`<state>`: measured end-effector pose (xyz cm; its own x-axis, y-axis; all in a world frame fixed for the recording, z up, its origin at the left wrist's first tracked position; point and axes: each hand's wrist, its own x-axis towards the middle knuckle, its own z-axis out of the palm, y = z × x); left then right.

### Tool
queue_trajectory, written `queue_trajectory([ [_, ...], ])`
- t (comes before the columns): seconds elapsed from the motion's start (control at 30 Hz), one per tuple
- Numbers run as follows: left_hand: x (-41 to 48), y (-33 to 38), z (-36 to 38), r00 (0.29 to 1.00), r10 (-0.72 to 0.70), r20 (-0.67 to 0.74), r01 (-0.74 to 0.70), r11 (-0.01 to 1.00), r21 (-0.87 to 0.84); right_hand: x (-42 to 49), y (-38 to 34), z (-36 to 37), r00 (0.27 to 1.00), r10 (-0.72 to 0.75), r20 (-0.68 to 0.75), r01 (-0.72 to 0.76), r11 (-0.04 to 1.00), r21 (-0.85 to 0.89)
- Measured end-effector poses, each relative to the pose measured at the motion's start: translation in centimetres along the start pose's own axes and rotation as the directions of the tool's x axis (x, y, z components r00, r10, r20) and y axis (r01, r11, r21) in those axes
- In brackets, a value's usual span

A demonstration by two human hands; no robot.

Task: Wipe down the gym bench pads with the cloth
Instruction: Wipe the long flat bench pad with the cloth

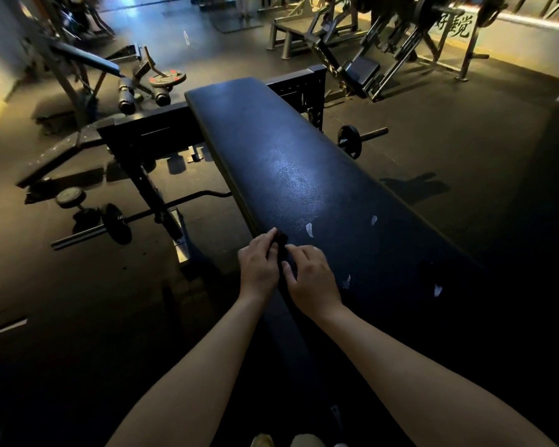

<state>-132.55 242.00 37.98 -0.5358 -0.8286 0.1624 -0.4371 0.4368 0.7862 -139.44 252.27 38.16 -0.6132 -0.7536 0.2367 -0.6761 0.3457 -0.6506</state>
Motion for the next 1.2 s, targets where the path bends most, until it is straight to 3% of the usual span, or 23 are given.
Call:
queue_trajectory([
  [0.2, -2.5, 0.6, 0.5, 1.0, 0.002, 0.003, -0.002, 1.0, -0.026, 0.5, 0.2, -1.1, 0.992, 0.105, -0.068, -0.084, 0.961, 0.262],
  [0.33, -3.2, 1.2, 0.7, 0.999, -0.008, -0.042, 0.007, 0.999, -0.042, 0.4, 0.3, -0.9, 0.997, 0.046, -0.057, -0.03, 0.964, 0.264],
  [0.5, -2.2, 1.7, 0.4, 0.995, -0.033, -0.091, 0.012, 0.973, -0.23, 0.8, -0.1, -1.3, 0.997, 0.08, -0.006, -0.072, 0.933, 0.353],
  [0.67, -0.3, 4.3, 0.4, 0.998, -0.062, 0.027, 0.067, 0.894, -0.444, 2.5, -1.1, -2.1, 0.993, 0.121, -0.009, -0.1, 0.855, 0.508],
  [0.77, 0.6, 4.0, 0.5, 0.998, -0.03, 0.058, 0.05, 0.925, -0.377, 3.8, -0.6, -2.3, 0.991, 0.121, -0.059, -0.087, 0.907, 0.413],
  [0.97, 1.3, 0.6, 1.0, 0.998, 0.064, -0.01, -0.064, 0.998, -0.017, 7.5, 2.8, -3.1, 0.962, 0.106, -0.251, -0.098, 0.994, 0.045],
  [1.1, 0.5, -1.5, 1.5, 0.987, 0.143, 0.075, -0.148, 0.987, 0.069, 8.4, 4.1, -2.5, 0.973, 0.224, -0.062, -0.232, 0.943, -0.24],
  [1.2, 0.3, -2.3, 1.8, 0.989, 0.134, 0.061, -0.133, 0.991, -0.018, 8.1, 3.1, -1.2, 0.994, 0.11, 0.001, -0.106, 0.961, -0.254],
])
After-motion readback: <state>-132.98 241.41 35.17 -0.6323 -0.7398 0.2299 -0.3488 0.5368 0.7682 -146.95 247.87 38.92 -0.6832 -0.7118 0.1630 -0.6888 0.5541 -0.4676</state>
